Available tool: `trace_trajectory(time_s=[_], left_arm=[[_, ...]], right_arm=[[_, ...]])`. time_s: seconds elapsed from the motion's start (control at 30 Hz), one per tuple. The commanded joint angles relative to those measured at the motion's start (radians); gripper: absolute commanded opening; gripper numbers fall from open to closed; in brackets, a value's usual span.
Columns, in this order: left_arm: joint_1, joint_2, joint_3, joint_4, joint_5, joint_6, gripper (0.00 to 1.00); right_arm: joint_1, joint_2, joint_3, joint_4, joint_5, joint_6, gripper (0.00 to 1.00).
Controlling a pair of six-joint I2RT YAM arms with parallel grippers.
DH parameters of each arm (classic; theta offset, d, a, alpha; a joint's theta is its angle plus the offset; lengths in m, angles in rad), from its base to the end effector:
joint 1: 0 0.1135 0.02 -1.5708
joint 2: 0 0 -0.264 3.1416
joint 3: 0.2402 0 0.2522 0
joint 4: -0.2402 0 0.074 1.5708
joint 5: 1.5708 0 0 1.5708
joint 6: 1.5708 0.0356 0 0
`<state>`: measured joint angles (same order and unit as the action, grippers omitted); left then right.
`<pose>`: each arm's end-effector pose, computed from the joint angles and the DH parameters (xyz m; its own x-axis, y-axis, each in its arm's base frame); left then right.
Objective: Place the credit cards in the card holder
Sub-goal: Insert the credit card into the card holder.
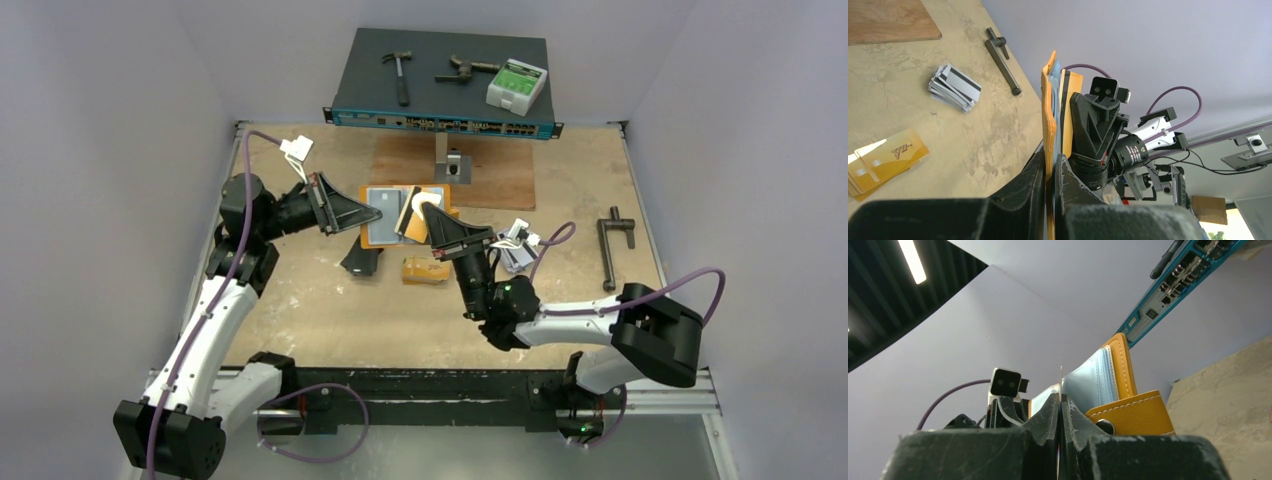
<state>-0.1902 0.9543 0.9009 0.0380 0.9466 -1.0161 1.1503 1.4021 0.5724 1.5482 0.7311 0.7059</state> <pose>0.2007 -0.0681 0.3743 -0.7791 -0.3559 -0.5160 0.4650 0.2240 -0.8565 0.1282 0.2285 0.2997 -0.1033 0.9521 -0.2878 -0.5354 0.1906 0.8228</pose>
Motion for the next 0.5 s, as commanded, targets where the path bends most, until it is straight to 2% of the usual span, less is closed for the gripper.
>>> trace_trajectory(time_s=[0.0, 0.47], left_arm=[[0.002, -0.020, -0.006, 0.066, 0.024, -0.039, 0.00], [0.002, -0.019, 0.003, 0.090, 0.023, -0.053, 0.00]], right_arm=[[-0.003, 0.033, 0.034, 0.194, -0.032, 0.038, 0.00], [-0.003, 0.000, -0.024, 0.137, -0.075, 0.106, 0.00]])
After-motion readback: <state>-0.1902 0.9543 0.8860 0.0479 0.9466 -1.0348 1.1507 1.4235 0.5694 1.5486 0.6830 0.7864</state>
